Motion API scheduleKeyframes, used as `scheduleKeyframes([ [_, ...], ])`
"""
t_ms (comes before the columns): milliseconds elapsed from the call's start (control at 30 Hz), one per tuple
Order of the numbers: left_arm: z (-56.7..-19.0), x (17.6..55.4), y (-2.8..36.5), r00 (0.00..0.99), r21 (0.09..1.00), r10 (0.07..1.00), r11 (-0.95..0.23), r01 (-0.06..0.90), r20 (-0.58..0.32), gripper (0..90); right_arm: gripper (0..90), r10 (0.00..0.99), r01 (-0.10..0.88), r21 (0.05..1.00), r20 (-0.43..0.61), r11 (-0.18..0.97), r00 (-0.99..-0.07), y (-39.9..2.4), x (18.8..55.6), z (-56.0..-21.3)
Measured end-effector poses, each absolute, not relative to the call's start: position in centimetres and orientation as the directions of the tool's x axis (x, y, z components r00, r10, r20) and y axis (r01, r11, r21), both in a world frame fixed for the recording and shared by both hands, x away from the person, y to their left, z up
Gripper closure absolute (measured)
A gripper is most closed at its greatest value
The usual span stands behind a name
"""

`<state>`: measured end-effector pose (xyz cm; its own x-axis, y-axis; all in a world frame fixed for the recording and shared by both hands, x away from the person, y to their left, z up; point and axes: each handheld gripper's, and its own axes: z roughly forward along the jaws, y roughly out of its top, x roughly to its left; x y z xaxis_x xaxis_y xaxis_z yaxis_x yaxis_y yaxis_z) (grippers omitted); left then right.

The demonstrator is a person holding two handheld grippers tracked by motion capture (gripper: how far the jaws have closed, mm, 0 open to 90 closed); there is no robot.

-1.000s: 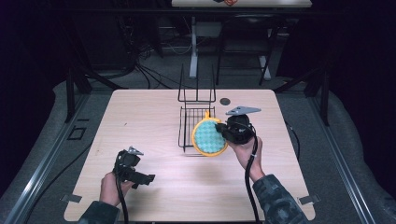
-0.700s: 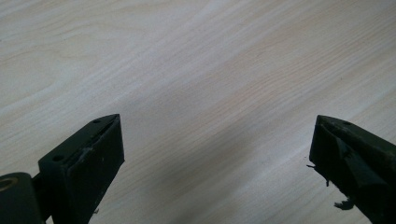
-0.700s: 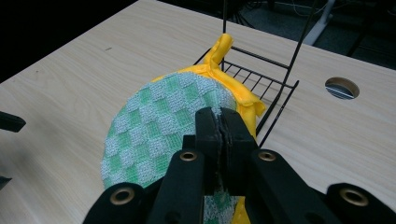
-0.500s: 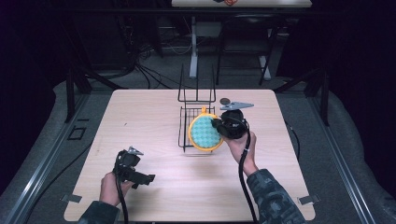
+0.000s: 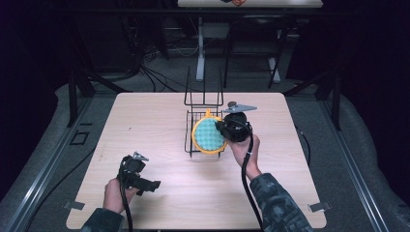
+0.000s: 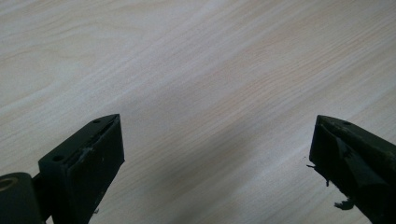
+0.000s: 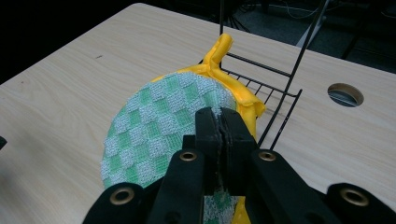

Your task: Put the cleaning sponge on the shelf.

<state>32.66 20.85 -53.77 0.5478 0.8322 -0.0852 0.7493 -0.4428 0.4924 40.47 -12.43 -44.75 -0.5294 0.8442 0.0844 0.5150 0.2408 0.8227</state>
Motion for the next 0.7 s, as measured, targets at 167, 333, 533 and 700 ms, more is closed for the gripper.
scheduleKeyframes([
  [167,-53.8,32.7,20.9,0.548,0.492,0.832,-0.443,0.749,-0.086,3.1,87.2,0.847,0.521,0.821,0.091,0.234,-0.523,-12.0,41.0,-45.4],
  [333,-53.8,32.7,20.9,0.549,0.493,0.831,-0.443,0.749,-0.086,3.1,87.2,0.855,0.520,0.825,0.092,0.222,-0.511,-11.8,41.3,-45.8],
  [533,-53.8,32.7,20.9,0.549,0.492,0.831,-0.444,0.749,-0.085,3.1,87.1,0.862,0.535,0.821,0.112,0.201,-0.495,-11.8,41.8,-46.4],
  [700,-53.8,32.7,20.9,0.550,0.492,0.831,-0.444,0.749,-0.086,3.1,87.0,0.864,0.543,0.819,0.130,0.183,-0.487,-11.7,42.1,-46.9],
])
